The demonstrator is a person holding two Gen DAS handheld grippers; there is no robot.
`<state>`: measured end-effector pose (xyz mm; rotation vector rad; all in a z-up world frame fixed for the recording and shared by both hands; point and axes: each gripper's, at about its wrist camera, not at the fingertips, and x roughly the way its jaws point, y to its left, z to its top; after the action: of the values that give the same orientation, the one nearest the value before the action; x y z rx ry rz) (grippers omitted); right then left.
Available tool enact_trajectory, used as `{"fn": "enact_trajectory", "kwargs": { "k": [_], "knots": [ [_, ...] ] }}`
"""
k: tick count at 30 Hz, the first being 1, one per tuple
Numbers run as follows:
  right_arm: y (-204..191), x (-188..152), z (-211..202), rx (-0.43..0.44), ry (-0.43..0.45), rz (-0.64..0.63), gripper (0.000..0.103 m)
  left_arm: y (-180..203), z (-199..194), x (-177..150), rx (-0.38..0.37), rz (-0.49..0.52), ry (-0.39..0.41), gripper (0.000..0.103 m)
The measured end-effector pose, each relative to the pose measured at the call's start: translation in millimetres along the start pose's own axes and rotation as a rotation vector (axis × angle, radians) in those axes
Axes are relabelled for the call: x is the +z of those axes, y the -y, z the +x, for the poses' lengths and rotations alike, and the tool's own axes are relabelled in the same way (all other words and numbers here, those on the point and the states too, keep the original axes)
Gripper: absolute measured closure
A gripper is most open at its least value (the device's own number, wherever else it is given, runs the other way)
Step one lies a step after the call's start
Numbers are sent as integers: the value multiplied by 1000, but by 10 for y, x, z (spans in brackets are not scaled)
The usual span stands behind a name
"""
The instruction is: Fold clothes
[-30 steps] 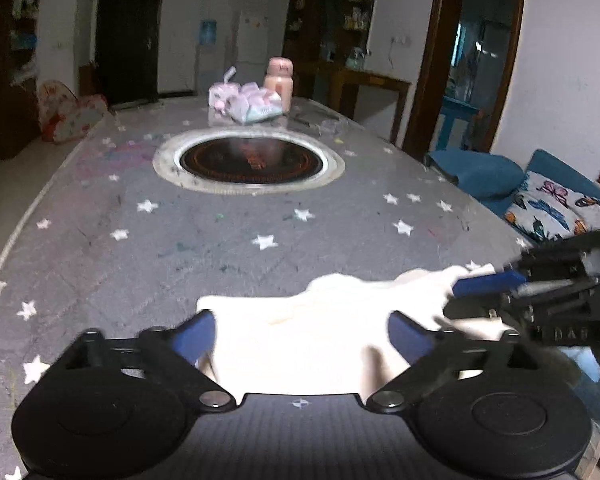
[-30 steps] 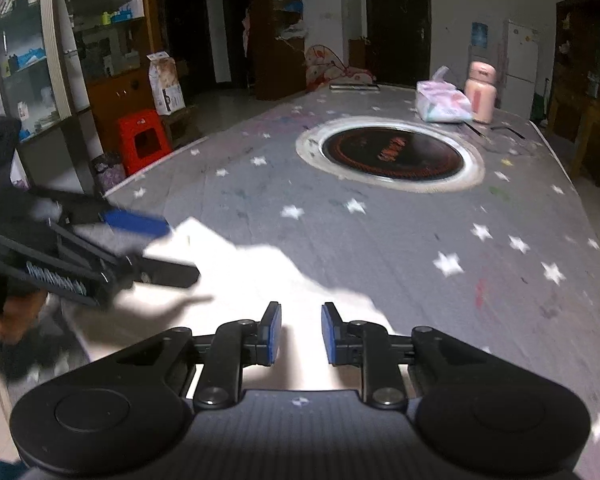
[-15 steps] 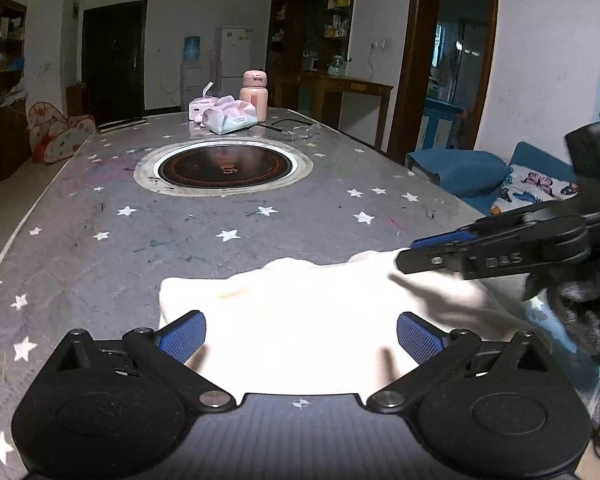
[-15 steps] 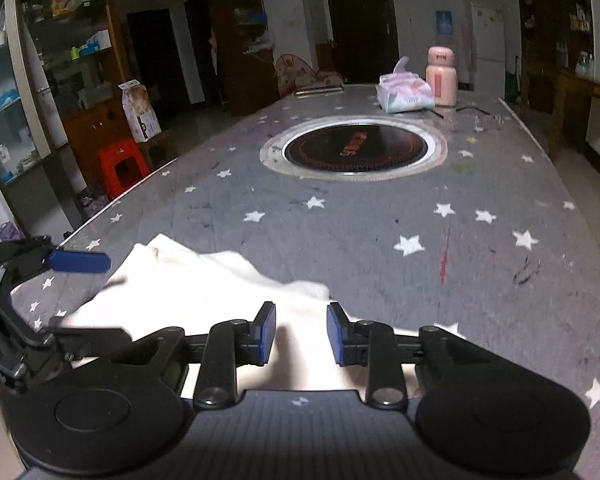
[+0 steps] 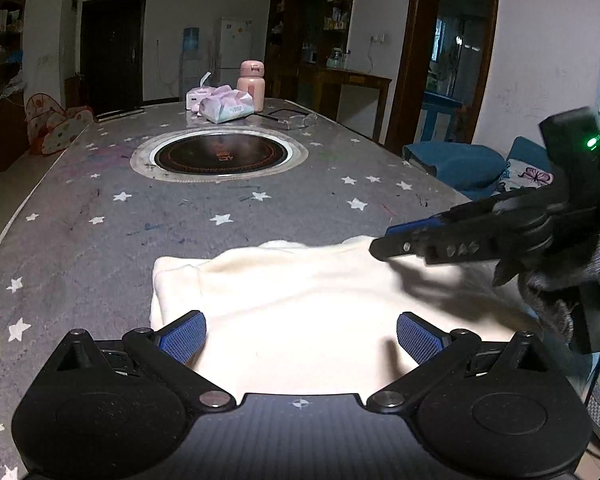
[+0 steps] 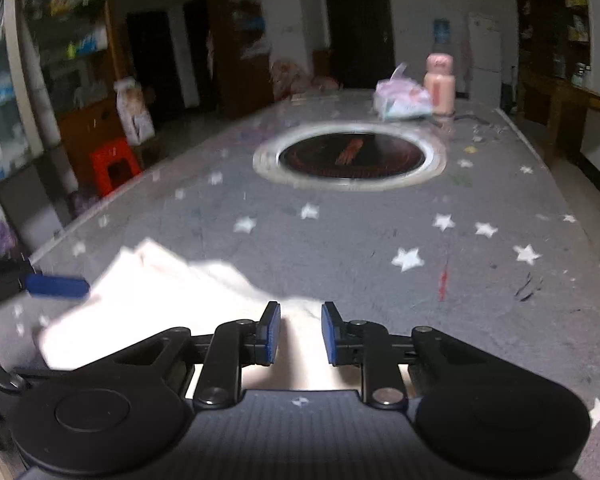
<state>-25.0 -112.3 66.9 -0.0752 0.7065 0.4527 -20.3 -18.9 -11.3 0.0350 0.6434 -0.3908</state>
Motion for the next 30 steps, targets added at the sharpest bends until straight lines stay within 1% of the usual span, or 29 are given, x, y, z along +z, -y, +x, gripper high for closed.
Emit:
{"fn": "enact_trajectory", "kwargs": {
  "k": [1, 3, 5, 8, 11, 16, 19, 22, 26, 28, 30],
  "knots": [
    [8, -14, 28, -18, -7, -12, 81, -6, -9, -5, 3, 2, -1, 0],
    [46, -5, -5, -14, -6, 4, 81, -25, -31, -12, 3, 3, 1, 0],
    [92, 7, -136, -11, 9, 7, 81, -47, -49, -13, -1, -2, 5, 0],
    [111, -33, -341, -18, 5, -46, 80, -57, -50, -10, 2, -7, 5, 0],
    [105, -142, -555, -9, -9, -79, 80, -52, -49, -11, 4, -8, 6, 0],
    [-50, -382, -850, 51, -22, -129, 80, -26, -68, -15, -5, 2, 8, 0],
    [-145, -538, -858, 54, -47, -166, 82, -8, -69, -25, 13, 21, 6, 0],
    [-113, -681, -814, 33, -41, -170, 82, -8, -81, -38, 31, 34, 7, 0],
    [-129, -616, -886, 25, -38, -179, 81, -42, -138, -50, 41, 36, 17, 0],
    [-176, -556, -921, 54, -21, -184, 81, -64, -151, -59, 50, 31, 17, 0],
    [-253, -502, -917, 110, -7, -186, 81, -82, -148, -75, 55, 23, 11, 0]
  ]
}}
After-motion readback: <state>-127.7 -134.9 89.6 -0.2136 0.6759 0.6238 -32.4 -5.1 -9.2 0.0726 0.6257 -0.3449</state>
